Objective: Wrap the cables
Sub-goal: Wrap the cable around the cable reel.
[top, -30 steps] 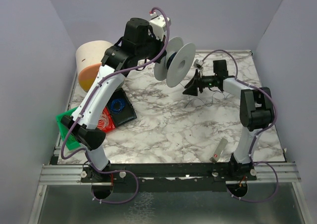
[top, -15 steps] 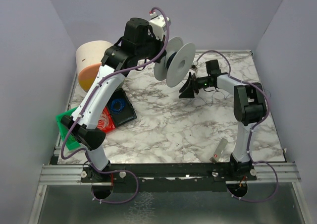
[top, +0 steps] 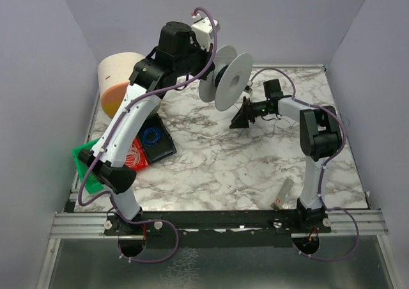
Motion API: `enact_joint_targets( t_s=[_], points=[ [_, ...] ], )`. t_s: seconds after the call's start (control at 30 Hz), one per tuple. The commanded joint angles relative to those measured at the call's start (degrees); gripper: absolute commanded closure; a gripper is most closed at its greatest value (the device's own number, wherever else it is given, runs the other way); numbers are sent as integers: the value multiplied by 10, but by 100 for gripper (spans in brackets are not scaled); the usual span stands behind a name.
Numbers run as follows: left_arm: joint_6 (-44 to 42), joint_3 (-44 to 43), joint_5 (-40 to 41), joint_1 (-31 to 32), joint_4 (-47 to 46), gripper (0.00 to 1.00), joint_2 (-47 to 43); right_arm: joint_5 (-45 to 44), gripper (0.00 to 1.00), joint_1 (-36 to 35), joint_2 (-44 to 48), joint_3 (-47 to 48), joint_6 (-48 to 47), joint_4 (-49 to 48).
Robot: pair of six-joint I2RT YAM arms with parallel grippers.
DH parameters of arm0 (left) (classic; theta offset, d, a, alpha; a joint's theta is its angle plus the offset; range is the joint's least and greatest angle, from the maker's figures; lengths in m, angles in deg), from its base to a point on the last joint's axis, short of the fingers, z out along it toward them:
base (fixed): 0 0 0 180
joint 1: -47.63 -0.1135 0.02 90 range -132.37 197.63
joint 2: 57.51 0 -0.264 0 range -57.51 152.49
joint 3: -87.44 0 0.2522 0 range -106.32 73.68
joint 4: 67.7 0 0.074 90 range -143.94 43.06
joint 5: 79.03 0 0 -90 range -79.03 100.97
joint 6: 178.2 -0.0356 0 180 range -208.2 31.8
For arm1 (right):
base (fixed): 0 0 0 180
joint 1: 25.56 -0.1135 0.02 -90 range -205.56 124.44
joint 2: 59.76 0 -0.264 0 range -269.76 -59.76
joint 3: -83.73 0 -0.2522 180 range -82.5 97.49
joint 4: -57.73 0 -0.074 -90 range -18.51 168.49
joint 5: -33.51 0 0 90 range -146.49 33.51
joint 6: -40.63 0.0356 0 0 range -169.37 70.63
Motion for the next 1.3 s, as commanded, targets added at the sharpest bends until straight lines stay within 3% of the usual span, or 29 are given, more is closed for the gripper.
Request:
enact_joint_targets(
  t_s=[0.0,0.17,0.23,0.27,0.33,0.37,0.53,0.7,0.93,1.17,1.27],
  points=[
    [14,-32,-14,-1,-33,100,-10,-24,31,-11,-16,-14,60,-55],
    [15,-31,-13,-1,-33,100,-11,-74,39,-18,-17,-26,104,-99],
    [15,-28,-14,-1,-33,100,-11,-85,49,-18,-16,-31,124,-122],
    [15,-27,-15,-1,-33,100,-11,-94,58,-18,-14,-37,143,-140],
    [15,-23,-14,-1,-33,100,-13,-115,93,-17,-7,-42,172,-167],
    [15,-20,-14,-1,-33,100,-15,-134,98,-16,-3,-43,187,-175],
    [2,12,-12,-3,-30,100,-38,-227,100,40,18,-60,322,-255],
    [-35,58,-23,-4,-13,100,-64,-219,100,102,52,-41,325,-224],
    [-49,92,73,-3,-24,100,-62,-34,99,106,74,110,111,90],
    [-63,92,112,4,-28,100,-44,122,100,105,22,348,-237,639],
    [-75,92,160,21,-30,100,-33,145,99,103,37,360,-206,652]
  ],
)
